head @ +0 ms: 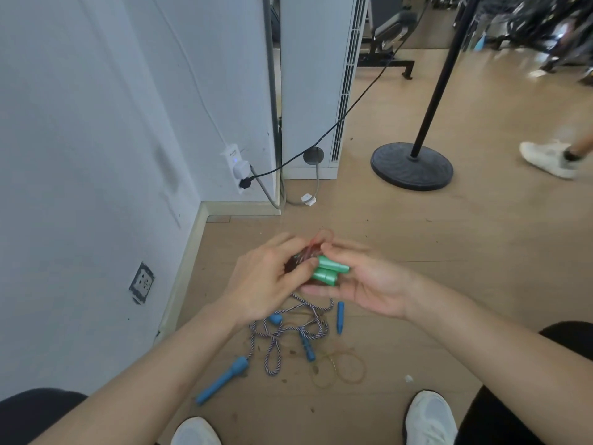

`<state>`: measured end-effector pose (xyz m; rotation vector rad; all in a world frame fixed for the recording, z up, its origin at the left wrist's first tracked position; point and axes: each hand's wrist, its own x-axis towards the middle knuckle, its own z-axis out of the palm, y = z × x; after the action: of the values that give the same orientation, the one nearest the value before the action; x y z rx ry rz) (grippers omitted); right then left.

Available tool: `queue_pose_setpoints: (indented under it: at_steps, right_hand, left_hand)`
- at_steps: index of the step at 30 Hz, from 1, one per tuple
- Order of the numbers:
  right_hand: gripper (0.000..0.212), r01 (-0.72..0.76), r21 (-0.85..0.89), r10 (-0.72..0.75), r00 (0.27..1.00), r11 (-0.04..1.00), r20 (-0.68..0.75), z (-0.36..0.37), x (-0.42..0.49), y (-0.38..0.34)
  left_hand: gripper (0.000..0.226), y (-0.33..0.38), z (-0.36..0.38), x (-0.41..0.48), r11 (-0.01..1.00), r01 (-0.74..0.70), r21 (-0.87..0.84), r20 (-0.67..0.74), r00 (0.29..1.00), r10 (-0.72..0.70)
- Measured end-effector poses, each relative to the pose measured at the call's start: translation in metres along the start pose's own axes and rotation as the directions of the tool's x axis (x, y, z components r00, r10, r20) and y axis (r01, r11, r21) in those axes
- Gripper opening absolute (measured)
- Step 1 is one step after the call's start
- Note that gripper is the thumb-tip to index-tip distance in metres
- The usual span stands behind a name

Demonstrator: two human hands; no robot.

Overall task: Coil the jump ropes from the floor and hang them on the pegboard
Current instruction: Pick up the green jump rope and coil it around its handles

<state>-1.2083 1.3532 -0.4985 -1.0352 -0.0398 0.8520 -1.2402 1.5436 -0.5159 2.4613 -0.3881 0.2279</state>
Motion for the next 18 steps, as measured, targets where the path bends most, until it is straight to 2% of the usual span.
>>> queue_pose_setpoints:
  at_steps: [3,7,11,12,15,18]
  right_hand:
    - [0.031,0.05,-0.023,-0.05,0.999,0.998,-0.004,0.003,-0.002,-0.004]
    - [0.032,0.046,0.034,-0.047,0.998,0.998,0.03,0.007,0.0,-0.002]
    - [0.034,0.018,0.084,-0.026,0.995,0.996,0.101,0.009,-0.002,0.003]
    - [0.034,0.024,0.064,-0.031,0.994,0.998,0.103,0.009,-0.002,0.004]
    - [0.037,0.048,0.02,-0.049,0.996,0.999,0.079,0.01,0.0,0.009]
    - [0.031,0.068,0.035,-0.068,0.998,0.997,-0.005,0.009,0.004,0.009]
  left_hand:
    - [0.031,0.001,0.003,0.001,0.997,-0.01,-0.07,-0.019,1.0,0.009]
    - [0.034,0.004,0.008,0.002,0.944,0.006,-0.33,-0.078,0.996,-0.033]
    - [0.017,0.011,0.003,0.004,0.732,0.096,-0.675,0.018,0.993,-0.114]
    - [0.013,0.011,0.002,0.005,0.714,0.094,-0.693,0.024,0.994,-0.107]
    - [0.011,0.009,0.0,0.009,0.748,0.064,-0.66,0.01,0.997,-0.077]
    - [0.012,0.013,-0.005,0.012,0.66,0.16,-0.734,0.012,0.975,-0.223]
